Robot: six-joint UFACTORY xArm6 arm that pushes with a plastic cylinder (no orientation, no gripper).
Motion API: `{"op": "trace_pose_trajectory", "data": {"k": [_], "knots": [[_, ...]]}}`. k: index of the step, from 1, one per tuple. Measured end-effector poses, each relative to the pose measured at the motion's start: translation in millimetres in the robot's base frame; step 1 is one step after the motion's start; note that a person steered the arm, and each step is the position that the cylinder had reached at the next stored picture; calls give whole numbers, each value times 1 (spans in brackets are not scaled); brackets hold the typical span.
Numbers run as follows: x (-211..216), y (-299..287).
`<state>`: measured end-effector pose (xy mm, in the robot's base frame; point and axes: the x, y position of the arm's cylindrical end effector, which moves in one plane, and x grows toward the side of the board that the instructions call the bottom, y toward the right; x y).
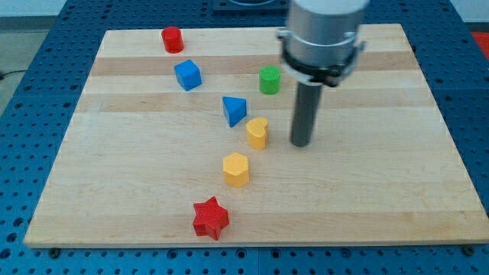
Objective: Place the yellow heart towards the bottom of the blue triangle
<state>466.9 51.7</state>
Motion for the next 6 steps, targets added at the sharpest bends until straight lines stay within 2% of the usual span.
{"op": "trace_pose_trajectory", "data": {"k": [1, 3, 4, 5, 6], "knots": [[-6, -4], [-3, -51], [21, -33], [70, -45], [55, -54]]}}
